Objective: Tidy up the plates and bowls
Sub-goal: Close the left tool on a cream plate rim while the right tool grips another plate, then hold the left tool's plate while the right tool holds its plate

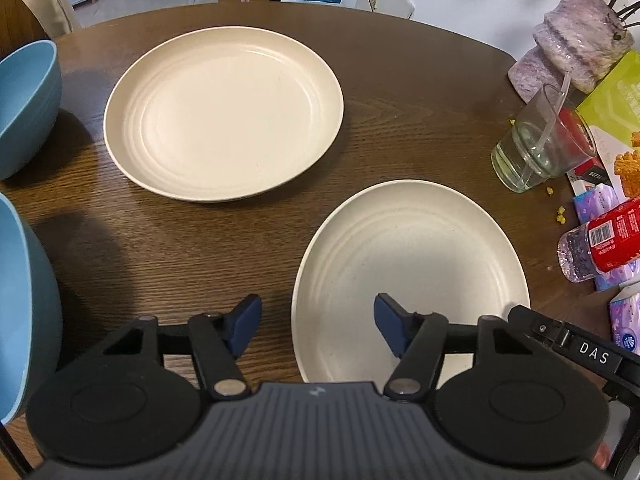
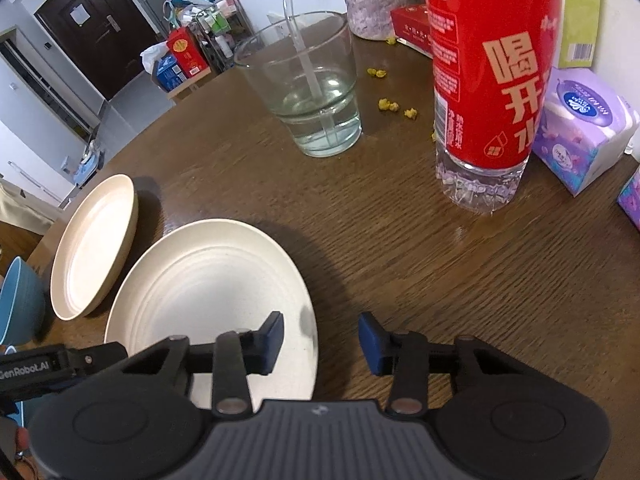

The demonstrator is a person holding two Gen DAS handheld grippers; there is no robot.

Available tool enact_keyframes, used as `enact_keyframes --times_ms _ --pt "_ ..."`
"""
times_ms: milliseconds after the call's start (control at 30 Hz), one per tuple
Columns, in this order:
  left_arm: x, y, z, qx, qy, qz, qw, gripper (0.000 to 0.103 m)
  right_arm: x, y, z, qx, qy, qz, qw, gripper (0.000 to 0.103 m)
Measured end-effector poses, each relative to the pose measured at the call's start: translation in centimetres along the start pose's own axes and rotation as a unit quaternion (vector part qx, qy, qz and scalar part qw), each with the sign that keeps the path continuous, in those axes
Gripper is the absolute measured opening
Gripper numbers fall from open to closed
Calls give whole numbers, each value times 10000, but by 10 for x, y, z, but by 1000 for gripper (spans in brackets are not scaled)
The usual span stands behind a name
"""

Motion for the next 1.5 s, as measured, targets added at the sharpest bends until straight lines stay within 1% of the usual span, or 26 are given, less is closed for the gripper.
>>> enact_keyframes --times_ms 133,200,233,300,367,467,600,767,900,1500 --pt "0 1 -2 -26 -39 9 10000 56 -1 -1 -4 -51 24 -14 10000 33" --pt "0 1 -4 -41 -71 24 10000 51 -1 -1 -6 -74 29 -37 10000 30" --pt "0 1 -5 -51 -91 40 9999 50 -1 -2 -7 -86 40 -57 9999 29" --pt "0 1 -8 -67 -114 58 9999 46 0 -1 -9 -103 58 -83 9999 24" --pt "0 1 -9 -86 -133 73 9998 43 0 -2 -11 -125 67 -99 9999 21" --pt "1 1 -12 -102 -160 88 9998 39 1 -1 -13 -136 60 -107 9998 20" --pt "0 1 -14 -118 -175 88 9997 34 2 -1 -15 -151 93 -125 9998 14" --pt "0 2 -18 -140 -161 89 9997 29 0 -1 -18 -178 194 -148 9995 9" --pt "-1 1 -21 -177 -148 89 9997 26 1 -1 -19 -175 242 -163 9994 9" --pt "-2 0 -23 -129 -72 14 9999 21 5 -4 -15 -136 356 -219 9990 9"
Point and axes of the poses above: each gripper's, at about its wrist camera, not at the fingertips, and z roughly against the way its jaws point, x to its right, y to its top, the point moved 8 cm from there along -z, roughly the way its jaws point, and after that the axes turned 14 degrees about -z, right-handed, at the moved point
